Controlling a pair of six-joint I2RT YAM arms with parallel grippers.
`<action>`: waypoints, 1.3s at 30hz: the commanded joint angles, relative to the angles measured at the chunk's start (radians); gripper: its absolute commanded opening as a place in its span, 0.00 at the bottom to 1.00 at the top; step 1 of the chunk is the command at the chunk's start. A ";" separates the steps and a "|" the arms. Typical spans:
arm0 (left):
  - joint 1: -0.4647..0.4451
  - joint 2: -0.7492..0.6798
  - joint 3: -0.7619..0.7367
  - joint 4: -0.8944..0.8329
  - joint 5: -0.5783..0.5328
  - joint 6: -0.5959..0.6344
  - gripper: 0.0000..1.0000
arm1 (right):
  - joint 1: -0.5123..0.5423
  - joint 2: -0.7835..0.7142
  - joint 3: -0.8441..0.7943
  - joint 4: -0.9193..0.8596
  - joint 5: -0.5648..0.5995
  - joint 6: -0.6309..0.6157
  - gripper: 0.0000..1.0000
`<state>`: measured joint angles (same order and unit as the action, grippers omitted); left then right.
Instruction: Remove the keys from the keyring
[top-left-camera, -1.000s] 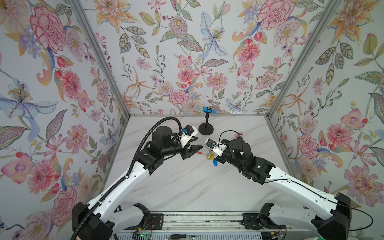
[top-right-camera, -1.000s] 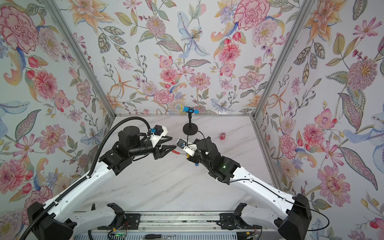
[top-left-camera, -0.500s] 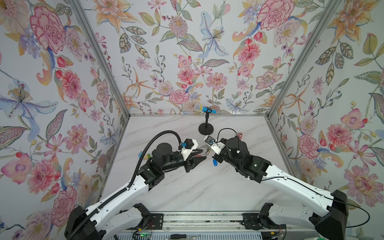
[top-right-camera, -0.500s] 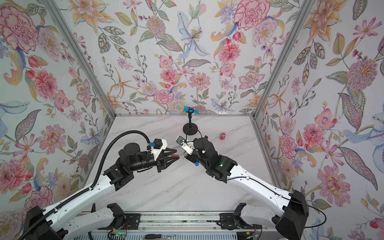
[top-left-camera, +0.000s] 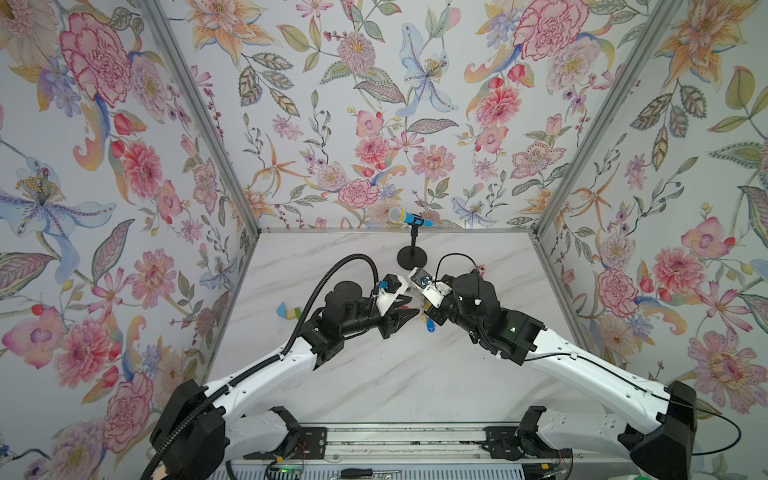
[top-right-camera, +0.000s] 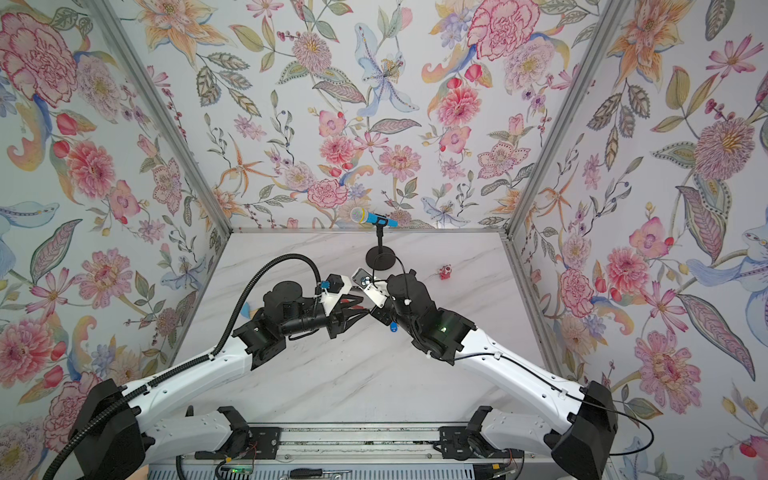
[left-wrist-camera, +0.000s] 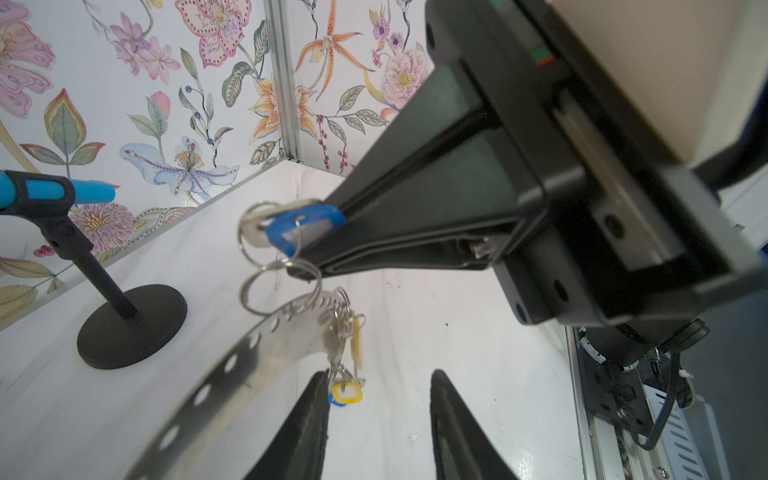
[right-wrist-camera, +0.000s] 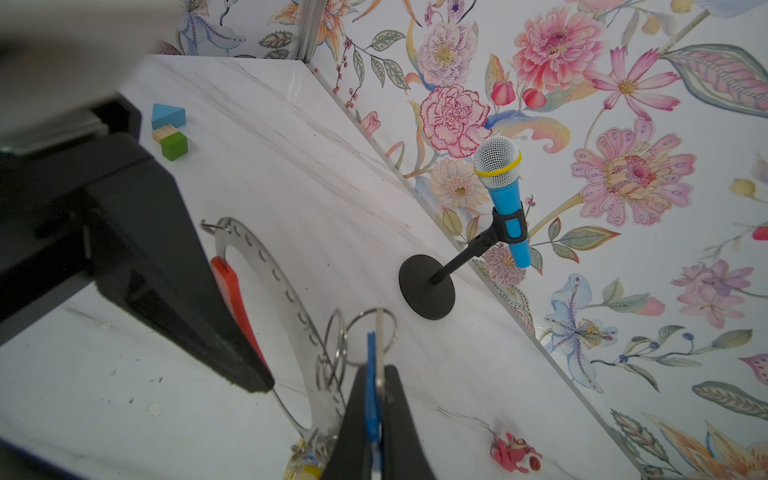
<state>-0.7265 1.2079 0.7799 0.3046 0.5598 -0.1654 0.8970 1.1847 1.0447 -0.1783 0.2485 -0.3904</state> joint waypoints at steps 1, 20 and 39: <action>0.012 0.011 0.034 0.097 -0.026 0.001 0.43 | 0.007 -0.016 0.023 -0.013 -0.011 0.028 0.00; 0.038 0.053 0.049 0.130 -0.087 0.042 0.42 | 0.009 -0.018 0.028 -0.050 -0.047 0.025 0.00; 0.048 0.074 0.068 0.109 -0.086 0.069 0.19 | 0.019 -0.017 0.034 -0.060 -0.023 0.011 0.00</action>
<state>-0.6918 1.2758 0.8169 0.4126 0.4950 -0.1123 0.9085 1.1843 1.0462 -0.2428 0.2241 -0.3805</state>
